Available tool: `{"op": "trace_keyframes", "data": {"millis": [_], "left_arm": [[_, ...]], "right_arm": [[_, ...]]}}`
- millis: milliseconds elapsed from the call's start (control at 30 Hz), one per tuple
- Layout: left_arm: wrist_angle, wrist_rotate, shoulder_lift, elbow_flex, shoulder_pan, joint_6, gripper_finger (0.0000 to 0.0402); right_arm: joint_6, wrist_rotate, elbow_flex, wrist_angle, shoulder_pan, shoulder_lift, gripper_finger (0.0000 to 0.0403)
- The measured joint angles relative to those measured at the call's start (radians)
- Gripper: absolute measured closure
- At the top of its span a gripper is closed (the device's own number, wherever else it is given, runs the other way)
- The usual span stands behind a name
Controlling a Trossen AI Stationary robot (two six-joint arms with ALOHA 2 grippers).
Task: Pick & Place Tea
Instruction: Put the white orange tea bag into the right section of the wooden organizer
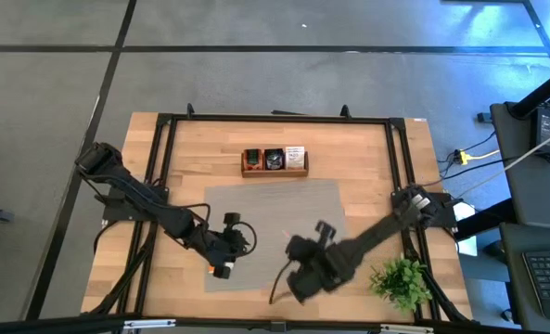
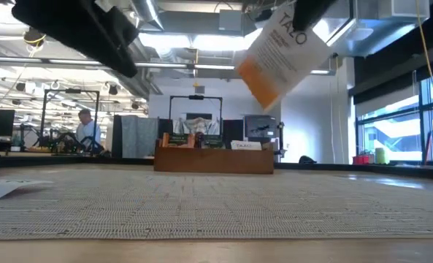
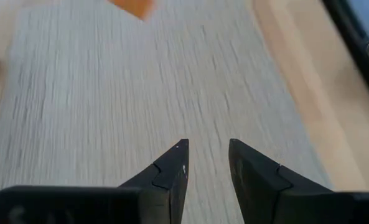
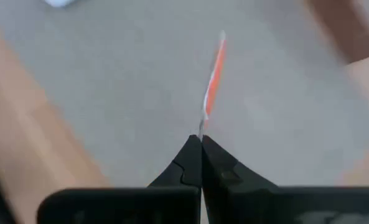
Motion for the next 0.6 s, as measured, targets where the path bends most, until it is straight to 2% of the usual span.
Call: {"op": "trace_keyframes", "data": {"millis": [200,433,600], "left_arm": [[-0.113,0.002,0.0,0.0,-0.023,-0.022,0.0294],[-0.207,0.006,0.0,0.0,-0.026,-0.13,0.0291],[-0.274,0.018,0.0,0.0,-0.028,-0.211,0.0292]], "right_arm": [[-0.274,-0.066,0.106,-0.237,-0.145,-0.001,0.0403],[-0.681,-0.078,0.092,-0.243,-0.332,-0.002,0.0403],[-0.876,-0.006,0.084,-0.243,-0.454,0.0,0.0403]]}}
